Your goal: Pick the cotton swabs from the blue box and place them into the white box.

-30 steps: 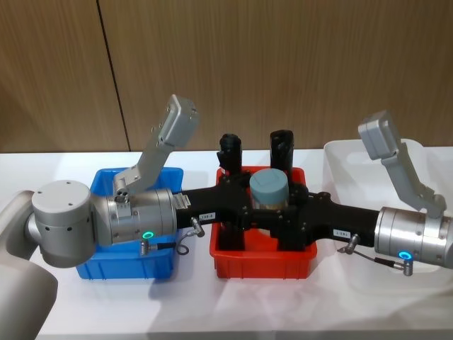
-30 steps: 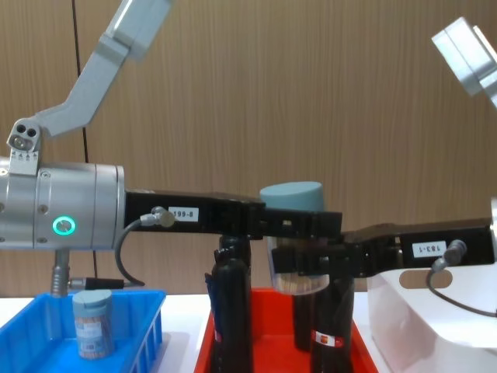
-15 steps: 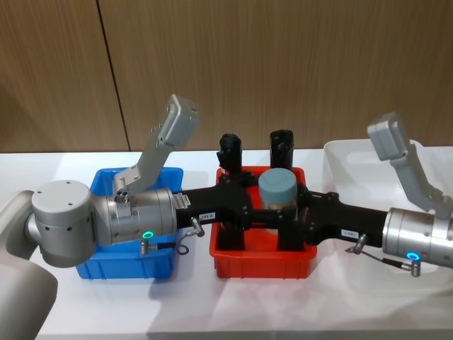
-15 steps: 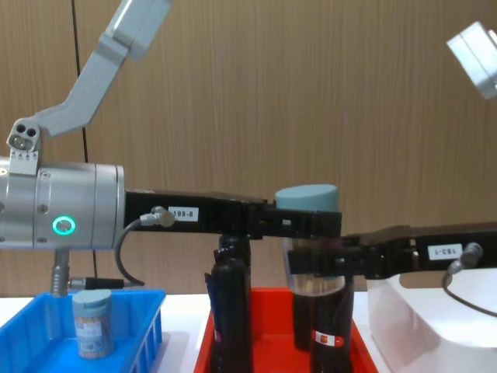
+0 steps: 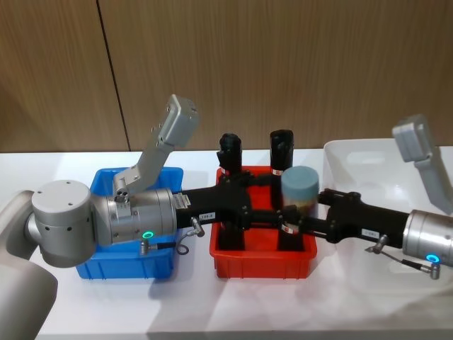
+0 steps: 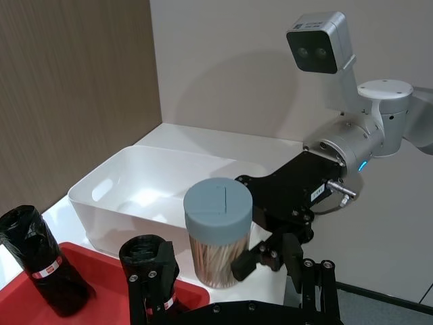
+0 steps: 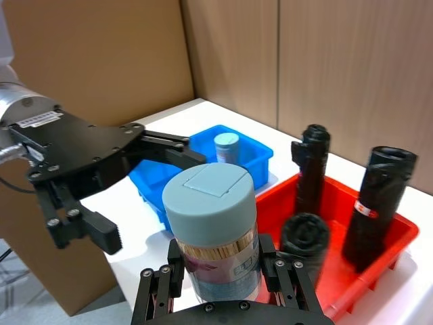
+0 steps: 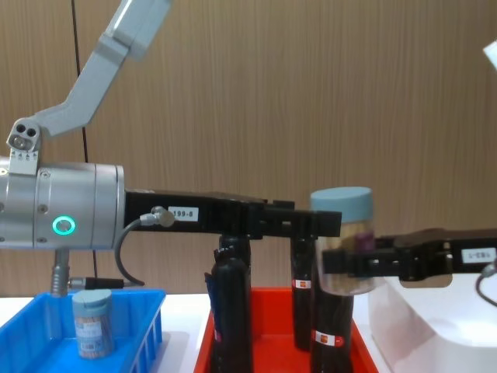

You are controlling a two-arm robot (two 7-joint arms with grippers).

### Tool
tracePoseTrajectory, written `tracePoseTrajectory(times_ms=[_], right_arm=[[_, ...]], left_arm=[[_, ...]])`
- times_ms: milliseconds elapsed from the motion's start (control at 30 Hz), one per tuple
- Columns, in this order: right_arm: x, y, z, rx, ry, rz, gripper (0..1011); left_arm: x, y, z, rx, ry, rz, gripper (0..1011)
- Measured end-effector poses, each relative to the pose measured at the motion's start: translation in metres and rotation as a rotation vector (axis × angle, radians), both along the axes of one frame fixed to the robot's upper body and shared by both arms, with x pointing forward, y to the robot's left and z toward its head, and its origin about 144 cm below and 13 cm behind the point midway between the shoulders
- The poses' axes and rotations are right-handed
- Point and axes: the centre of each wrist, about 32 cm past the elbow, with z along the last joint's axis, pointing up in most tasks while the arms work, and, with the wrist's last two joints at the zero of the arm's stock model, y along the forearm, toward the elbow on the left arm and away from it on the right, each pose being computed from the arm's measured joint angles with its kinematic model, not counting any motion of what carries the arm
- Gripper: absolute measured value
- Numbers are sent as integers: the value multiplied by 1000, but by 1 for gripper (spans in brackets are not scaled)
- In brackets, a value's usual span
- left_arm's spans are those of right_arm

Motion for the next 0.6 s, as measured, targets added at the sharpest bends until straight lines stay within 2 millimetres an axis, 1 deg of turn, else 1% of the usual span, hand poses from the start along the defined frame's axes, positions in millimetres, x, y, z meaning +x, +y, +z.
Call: tracePoseTrajectory(times_ms=[67, 600], right_arm=[[0, -2, 0, 0, 0, -5, 660], [1, -35, 1, -9, -32, -149, 660]], left_arm=[[0, 0, 0, 0, 0, 0, 1004], [0, 0, 0, 0, 0, 0, 1004]])
